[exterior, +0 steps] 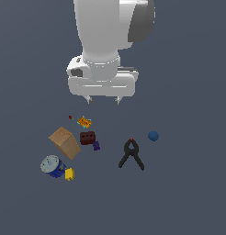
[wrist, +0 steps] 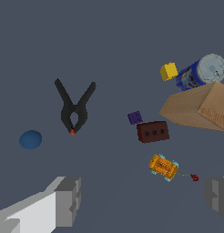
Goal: Pick up a designated object from a clutter of objects.
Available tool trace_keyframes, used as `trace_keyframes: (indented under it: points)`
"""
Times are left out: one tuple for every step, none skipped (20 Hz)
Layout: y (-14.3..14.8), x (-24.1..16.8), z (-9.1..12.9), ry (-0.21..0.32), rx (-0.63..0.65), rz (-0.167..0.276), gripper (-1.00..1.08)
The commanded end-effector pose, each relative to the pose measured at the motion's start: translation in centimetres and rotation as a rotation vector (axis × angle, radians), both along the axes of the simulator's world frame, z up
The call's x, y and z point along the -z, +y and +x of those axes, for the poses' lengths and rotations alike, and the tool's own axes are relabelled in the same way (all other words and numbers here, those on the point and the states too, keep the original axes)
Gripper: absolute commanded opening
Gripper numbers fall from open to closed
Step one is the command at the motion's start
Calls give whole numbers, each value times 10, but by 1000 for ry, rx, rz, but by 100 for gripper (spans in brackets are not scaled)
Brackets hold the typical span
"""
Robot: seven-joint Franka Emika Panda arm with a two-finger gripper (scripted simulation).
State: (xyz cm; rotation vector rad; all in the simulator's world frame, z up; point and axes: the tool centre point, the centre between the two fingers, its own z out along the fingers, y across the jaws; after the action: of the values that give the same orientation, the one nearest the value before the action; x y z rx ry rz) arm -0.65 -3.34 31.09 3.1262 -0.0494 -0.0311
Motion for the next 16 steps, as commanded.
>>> trace_keyframes:
  points:
    - [0, 0, 0, 0, 0, 0, 100]
    - [0, 0, 0, -1, 0, 0, 100]
    - [-1, 0, 0, -3, -1, -1, 100]
    - [-2, -1, 1, -6, -2, -2, 100]
    - [-4, -2, 1, -11, -4, -3, 100]
    - [-6, -3, 2, -17, -6, -5, 100]
    - [-9, -4, 3, -24, -8, -7, 100]
    - [-11, -6, 3, -30, -10, -9, 100]
    - [-12, -7, 4, -35, -10, -10, 100]
    - [-13, -8, 4, -38, -11, -11, 100]
    - [-13, -8, 4, -40, -10, -11, 100]
    - [-13, -8, 4, -40, -10, -11, 100]
    - [-13, -8, 4, -39, -10, -11, 100]
    - [-13, -8, 4, -38, -11, -11, 100]
    - [-14, -7, 4, -38, -13, -12, 100]
    - [-15, -6, 4, -37, -16, -12, 100]
